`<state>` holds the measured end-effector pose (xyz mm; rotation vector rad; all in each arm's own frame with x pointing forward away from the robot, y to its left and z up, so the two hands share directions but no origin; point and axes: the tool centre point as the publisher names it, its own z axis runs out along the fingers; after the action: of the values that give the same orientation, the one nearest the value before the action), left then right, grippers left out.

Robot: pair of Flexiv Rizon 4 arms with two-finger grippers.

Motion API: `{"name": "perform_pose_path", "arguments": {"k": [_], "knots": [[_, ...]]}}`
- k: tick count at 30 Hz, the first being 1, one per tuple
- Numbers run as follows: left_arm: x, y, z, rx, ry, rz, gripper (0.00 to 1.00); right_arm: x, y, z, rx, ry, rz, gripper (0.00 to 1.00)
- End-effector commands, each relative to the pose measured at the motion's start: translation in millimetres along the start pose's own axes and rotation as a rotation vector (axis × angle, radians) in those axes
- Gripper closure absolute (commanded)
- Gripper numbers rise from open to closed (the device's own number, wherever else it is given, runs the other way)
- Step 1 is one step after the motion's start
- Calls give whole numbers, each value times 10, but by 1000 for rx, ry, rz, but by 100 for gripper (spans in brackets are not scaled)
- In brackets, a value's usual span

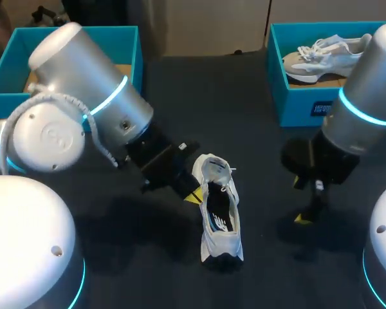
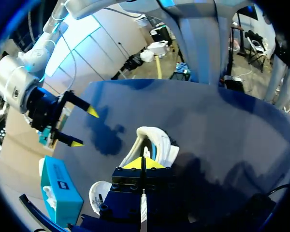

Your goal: Take the shoe out of the shoebox, open the shoe tongue, remove and reinsert the insole, then place the shoe into the shoebox

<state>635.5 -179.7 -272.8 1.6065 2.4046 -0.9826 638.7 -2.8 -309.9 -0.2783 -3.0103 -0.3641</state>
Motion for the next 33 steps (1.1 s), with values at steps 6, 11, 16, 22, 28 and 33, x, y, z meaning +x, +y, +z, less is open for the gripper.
{"name": "perform_pose_path", "arguments": {"k": [6, 11, 16, 22, 28, 33], "knots": [[-8, -26, -93, -19, 303, 3, 100, 35, -210, -124, -42, 8, -2, 0], [-8, -26, -93, -19, 303, 3, 100, 35, -210, -124, -42, 8, -2, 0], [-9, -19, -74, -23, 325, 13, 100, 35, -210, -124, -42, 8, -2, 0], [-43, 19, -21, -47, 455, 152, 100, 32, -281, -159, -39, 9, 3, 0], [-119, 81, 39, -68, 544, 219, 100, -2, -437, -248, -46, 30, -17, 0], [-149, 103, 125, -88, 616, 272, 100, -3, -442, -259, -49, 35, -14, 0]]}}
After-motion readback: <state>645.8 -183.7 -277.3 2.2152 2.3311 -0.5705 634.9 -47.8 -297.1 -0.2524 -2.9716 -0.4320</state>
